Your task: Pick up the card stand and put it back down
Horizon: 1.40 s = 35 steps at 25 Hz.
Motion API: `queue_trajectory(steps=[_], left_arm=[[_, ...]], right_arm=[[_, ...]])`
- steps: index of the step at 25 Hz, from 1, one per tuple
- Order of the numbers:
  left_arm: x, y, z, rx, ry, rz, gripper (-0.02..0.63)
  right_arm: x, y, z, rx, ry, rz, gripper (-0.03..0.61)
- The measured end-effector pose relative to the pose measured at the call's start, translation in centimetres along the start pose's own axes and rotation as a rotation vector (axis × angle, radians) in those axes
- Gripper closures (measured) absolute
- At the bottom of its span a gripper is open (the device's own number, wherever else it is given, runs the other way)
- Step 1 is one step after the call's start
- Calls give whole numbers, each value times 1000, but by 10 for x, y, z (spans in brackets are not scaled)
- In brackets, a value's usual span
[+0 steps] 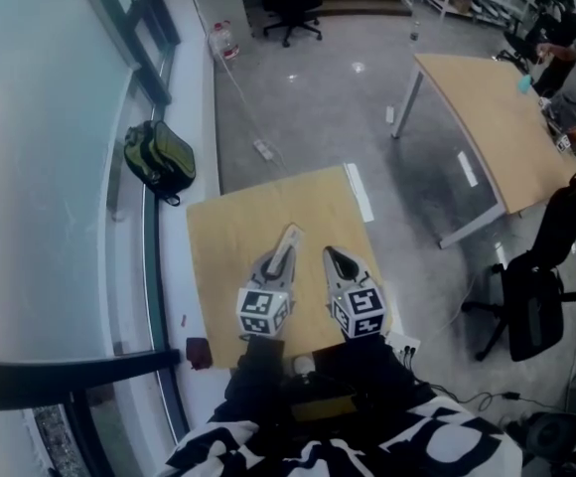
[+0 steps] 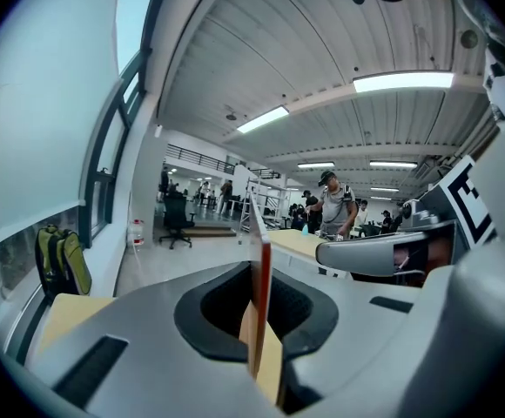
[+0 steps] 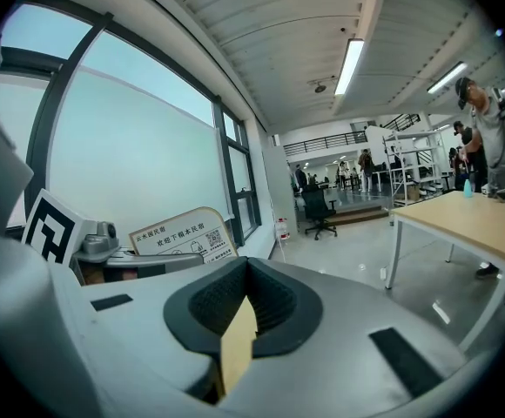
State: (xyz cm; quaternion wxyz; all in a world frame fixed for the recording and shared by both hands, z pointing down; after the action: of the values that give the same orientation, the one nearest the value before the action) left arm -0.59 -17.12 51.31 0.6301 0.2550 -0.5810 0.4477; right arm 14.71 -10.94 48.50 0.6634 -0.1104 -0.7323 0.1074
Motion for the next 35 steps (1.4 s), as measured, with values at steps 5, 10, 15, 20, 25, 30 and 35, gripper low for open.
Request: queue_trajectory(steps=[5,10,15,20,25,30,35], left_arm=[[10,-16,15,-4,23,20,591],[14,-36,31,2,36,39,591],[19,-59,46,45,41,58,591],[24,-87,70,99,15,97,591],[29,-122,92,162,-22,141,591],[39,-157,119,272,-58,212,591],[50,-189,145,415,-81,286,591]], right_arm=[[7,-8,-11,10,-6,26,557],[11,-20,-30,27,-21,54,557],[16,-35,-47,48,-42,84,557],[22,-57,-56,54,-55,109,557],[35,-75,-69,55,-71,157,557],[50,-99,-77,56,-83,200,557],[59,-124,-85,56,-94,225,557]])
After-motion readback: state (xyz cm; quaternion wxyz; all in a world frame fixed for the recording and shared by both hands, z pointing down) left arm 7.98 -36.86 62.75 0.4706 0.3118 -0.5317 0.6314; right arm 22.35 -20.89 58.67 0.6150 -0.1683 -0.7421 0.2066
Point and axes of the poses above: the fingertips, and each gripper's own axes: y backward along the fingers, z to its left, x out of its underside, the point moved 8 cm from there along y, backward along the fingers, and after that the axes turned 13 degrees about x, right-handed, at the moved point
